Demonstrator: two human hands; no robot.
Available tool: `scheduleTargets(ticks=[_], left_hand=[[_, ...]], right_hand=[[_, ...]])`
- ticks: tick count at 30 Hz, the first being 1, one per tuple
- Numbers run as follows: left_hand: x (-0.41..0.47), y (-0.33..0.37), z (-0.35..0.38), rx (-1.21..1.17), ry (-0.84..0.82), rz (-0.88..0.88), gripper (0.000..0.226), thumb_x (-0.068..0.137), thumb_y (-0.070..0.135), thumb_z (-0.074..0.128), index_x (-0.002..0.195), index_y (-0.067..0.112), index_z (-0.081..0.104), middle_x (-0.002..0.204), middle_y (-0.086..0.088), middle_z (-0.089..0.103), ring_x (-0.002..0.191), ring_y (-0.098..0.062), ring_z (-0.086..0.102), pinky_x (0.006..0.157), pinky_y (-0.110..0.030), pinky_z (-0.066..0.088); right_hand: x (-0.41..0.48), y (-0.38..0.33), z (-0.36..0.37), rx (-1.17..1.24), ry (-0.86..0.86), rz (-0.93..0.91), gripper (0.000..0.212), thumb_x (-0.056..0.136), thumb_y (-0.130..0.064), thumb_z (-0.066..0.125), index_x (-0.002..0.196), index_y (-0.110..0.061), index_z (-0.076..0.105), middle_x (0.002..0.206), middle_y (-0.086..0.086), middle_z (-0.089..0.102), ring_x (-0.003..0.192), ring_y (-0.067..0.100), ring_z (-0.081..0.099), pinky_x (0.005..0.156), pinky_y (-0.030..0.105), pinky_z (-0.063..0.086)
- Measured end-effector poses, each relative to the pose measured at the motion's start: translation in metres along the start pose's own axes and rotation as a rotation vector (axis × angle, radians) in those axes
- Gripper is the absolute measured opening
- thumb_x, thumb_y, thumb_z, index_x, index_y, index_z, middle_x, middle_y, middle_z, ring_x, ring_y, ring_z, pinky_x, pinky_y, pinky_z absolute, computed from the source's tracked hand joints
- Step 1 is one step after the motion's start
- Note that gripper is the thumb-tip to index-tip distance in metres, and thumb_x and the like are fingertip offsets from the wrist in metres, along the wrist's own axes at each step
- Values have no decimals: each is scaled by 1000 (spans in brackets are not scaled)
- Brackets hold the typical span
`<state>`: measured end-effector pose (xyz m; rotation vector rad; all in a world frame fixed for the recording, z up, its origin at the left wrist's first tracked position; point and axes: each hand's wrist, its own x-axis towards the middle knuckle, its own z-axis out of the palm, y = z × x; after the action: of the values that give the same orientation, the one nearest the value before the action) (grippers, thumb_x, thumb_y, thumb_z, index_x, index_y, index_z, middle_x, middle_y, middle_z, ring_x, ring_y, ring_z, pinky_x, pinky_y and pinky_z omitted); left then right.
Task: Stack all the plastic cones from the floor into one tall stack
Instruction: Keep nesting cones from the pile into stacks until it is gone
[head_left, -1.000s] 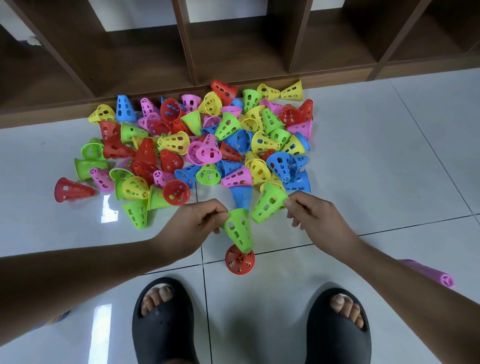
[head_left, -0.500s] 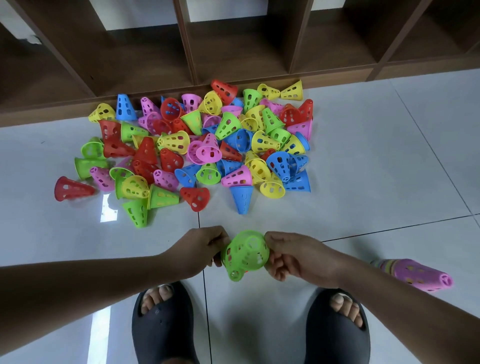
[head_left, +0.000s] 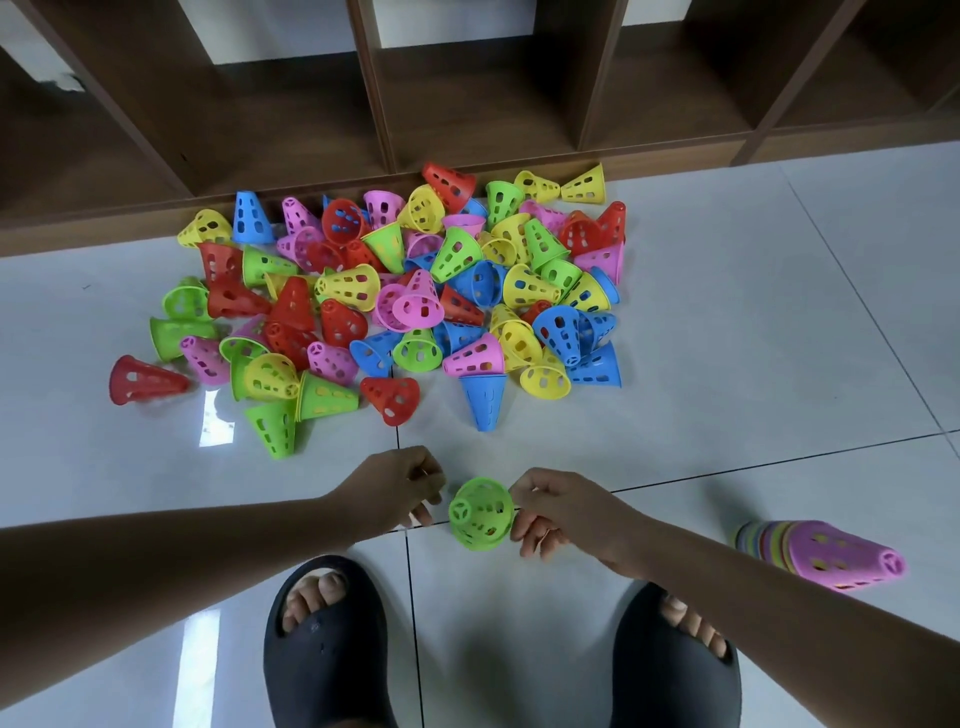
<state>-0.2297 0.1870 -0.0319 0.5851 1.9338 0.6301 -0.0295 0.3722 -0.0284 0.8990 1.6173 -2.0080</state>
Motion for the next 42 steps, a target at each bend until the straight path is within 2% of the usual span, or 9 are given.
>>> scheduleTargets(ticks=[5, 9, 13, 18, 24, 27, 32, 36, 42], left_hand=[[13, -3, -26, 20, 144, 45, 5, 103, 22, 61, 104, 24, 65, 89, 1, 79, 71, -15, 79, 65, -35, 57], [26, -3, -41, 20, 270, 66, 19, 101, 19, 63, 117, 26, 55, 92, -2, 78, 67, -14, 78, 60, -29, 54], [34, -2, -48, -9, 314, 90, 31, 100, 17, 62, 125, 31, 49, 93, -1, 77, 67, -16, 78, 58, -27, 52], [37, -7, -49, -26, 322, 101, 39, 102, 21, 62, 132, 36, 45, 98, -3, 76, 70, -16, 79, 58, -21, 53], [37, -16, -52, -102, 354, 55, 39, 102, 27, 62, 134, 42, 46, 107, 1, 76, 73, -16, 80, 72, -40, 64], [33, -18, -52, -113, 376, 59, 30, 104, 31, 61, 132, 39, 51, 113, 6, 75, 76, -13, 80, 77, -44, 64], [28, -22, -46, -71, 461, 76, 18, 102, 29, 65, 119, 30, 60, 112, 10, 74, 74, -7, 79, 73, -46, 63], [24, -15, -42, -36, 515, 129, 2, 101, 23, 68, 100, 24, 68, 85, 5, 78, 66, -9, 76, 64, -21, 51], [21, -6, -35, -28, 501, 222, 12, 102, 18, 68, 101, 28, 62, 88, 4, 76, 71, -10, 74, 71, -30, 55]], right_hand=[[18, -16, -22, 86, 264, -57, 14, 104, -13, 60, 116, -10, 65, 100, 16, 75, 76, 25, 73, 63, 32, 54], [25, -36, -43, 144, 410, -168, 30, 101, -7, 60, 129, -18, 58, 115, 20, 72, 81, 28, 76, 71, 37, 58], [32, -46, -59, 137, 412, -192, 44, 102, -11, 63, 141, -29, 52, 121, 14, 71, 94, 32, 79, 86, 46, 62], [42, -47, -64, 141, 360, -139, 58, 102, -12, 65, 149, -36, 42, 128, 6, 70, 98, 26, 79, 87, 43, 62], [45, -42, -66, 165, 344, -127, 55, 99, -7, 67, 150, -24, 53, 143, -5, 63, 112, 20, 75, 97, 46, 61], [37, -37, -59, 132, 387, -149, 48, 95, -7, 72, 140, -22, 62, 138, -3, 66, 114, 19, 73, 93, 41, 62], [17, -27, -40, 24, 608, -196, 15, 99, -17, 67, 111, -23, 74, 110, -4, 78, 89, 14, 80, 81, 37, 61], [4, -30, -30, 22, 710, -246, 7, 94, -21, 76, 92, -16, 73, 88, -3, 75, 78, 17, 80, 67, 35, 57], [-6, -34, -23, 293, 408, -263, 17, 96, -8, 74, 110, -1, 66, 89, 12, 74, 79, 24, 73, 66, 30, 51]])
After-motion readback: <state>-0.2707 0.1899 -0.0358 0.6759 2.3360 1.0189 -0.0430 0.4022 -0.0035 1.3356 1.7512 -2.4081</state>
